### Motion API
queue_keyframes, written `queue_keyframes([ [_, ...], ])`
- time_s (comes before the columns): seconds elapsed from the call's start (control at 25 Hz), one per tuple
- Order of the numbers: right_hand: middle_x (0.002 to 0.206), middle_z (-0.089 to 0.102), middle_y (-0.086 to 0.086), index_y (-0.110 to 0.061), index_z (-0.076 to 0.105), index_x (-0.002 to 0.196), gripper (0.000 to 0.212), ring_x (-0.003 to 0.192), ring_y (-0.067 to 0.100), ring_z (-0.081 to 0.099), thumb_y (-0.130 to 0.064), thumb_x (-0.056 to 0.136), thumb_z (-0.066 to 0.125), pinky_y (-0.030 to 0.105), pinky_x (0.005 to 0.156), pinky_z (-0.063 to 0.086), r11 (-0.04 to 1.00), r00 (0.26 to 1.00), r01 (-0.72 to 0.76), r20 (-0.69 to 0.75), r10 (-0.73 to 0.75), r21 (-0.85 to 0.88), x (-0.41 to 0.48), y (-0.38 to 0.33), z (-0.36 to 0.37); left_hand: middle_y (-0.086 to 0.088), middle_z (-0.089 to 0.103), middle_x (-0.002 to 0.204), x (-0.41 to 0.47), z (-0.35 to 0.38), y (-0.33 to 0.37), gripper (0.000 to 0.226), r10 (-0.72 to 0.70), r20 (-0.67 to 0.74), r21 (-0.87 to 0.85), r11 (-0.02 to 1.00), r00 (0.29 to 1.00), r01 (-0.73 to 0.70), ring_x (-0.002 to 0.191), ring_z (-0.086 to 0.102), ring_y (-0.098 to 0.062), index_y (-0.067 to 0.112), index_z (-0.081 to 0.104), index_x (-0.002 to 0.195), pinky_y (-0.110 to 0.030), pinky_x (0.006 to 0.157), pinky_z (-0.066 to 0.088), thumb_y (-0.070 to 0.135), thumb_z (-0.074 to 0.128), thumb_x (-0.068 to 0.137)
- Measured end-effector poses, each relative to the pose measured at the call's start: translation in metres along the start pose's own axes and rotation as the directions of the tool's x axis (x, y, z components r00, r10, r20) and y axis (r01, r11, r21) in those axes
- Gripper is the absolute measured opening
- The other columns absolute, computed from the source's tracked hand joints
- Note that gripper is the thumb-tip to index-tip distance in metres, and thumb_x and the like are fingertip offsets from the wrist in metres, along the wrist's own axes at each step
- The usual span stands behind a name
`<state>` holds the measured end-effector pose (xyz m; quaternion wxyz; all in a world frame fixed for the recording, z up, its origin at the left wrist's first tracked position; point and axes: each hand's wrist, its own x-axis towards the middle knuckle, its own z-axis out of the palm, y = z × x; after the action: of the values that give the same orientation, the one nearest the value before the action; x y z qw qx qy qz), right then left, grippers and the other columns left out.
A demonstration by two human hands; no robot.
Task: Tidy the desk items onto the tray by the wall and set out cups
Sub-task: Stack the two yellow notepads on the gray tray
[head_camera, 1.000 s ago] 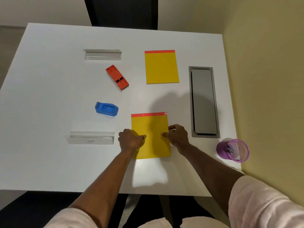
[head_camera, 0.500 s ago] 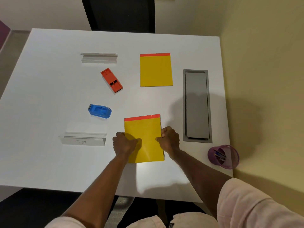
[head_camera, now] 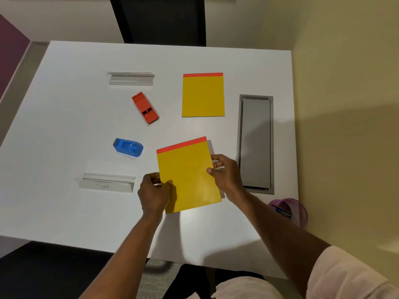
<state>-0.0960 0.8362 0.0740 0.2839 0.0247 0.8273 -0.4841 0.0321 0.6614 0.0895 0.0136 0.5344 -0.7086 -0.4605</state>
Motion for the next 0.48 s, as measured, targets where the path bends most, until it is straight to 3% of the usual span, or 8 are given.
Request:
queue_keyframes([
  [0.12, 0.111, 0.080, 0.009, -0.012, 0.073, 0.127, 0.044, 0.100, 0.026, 0.076, -0.012, 0.085, 0.085, 0.036, 0.091, 0.060, 0.990, 0.989, 0.078, -0.116, -0.091, -0.117, 0.002, -0.015, -0.024, -0.005, 0.074, 0.118, -0.007, 0.010, 0.023, 0.049, 0.157, 0.001, 0.015, 0.988, 0.988, -0.157, 0.100, 0.071, -0.026, 0.010, 0.064, 0.134, -0.039, 0.092, 0.059, 0.010, 0.085, 0.089],
  [0.28, 0.107, 0.079, 0.010, -0.011, 0.072, 0.127, 0.045, 0.097, 0.027, 0.075, -0.016, 0.084, 0.085, 0.041, 0.092, 0.060, 0.980, 0.964, 0.047, -0.250, -0.095, -0.193, 0.005, -0.032, -0.070, -0.001, 0.071, 0.119, -0.017, 0.039, 0.060, 0.054, 0.248, 0.057, -0.053, 0.968, 0.967, -0.245, 0.098, 0.066, -0.019, 0.012, 0.065, 0.136, -0.019, 0.078, 0.050, 0.001, 0.083, 0.086],
  [0.48, 0.115, 0.077, 0.010, -0.010, 0.067, 0.132, 0.047, 0.102, 0.027, 0.075, -0.018, 0.088, 0.082, 0.047, 0.092, 0.062, 0.969, 0.941, -0.035, -0.335, -0.051, -0.246, 0.014, -0.021, -0.140, -0.012, 0.069, 0.131, -0.025, 0.092, 0.096, 0.058, 0.305, 0.226, -0.028, 0.951, 0.925, -0.307, 0.108, 0.069, -0.027, 0.008, 0.064, 0.139, -0.035, 0.092, 0.056, 0.005, 0.086, 0.086],
])
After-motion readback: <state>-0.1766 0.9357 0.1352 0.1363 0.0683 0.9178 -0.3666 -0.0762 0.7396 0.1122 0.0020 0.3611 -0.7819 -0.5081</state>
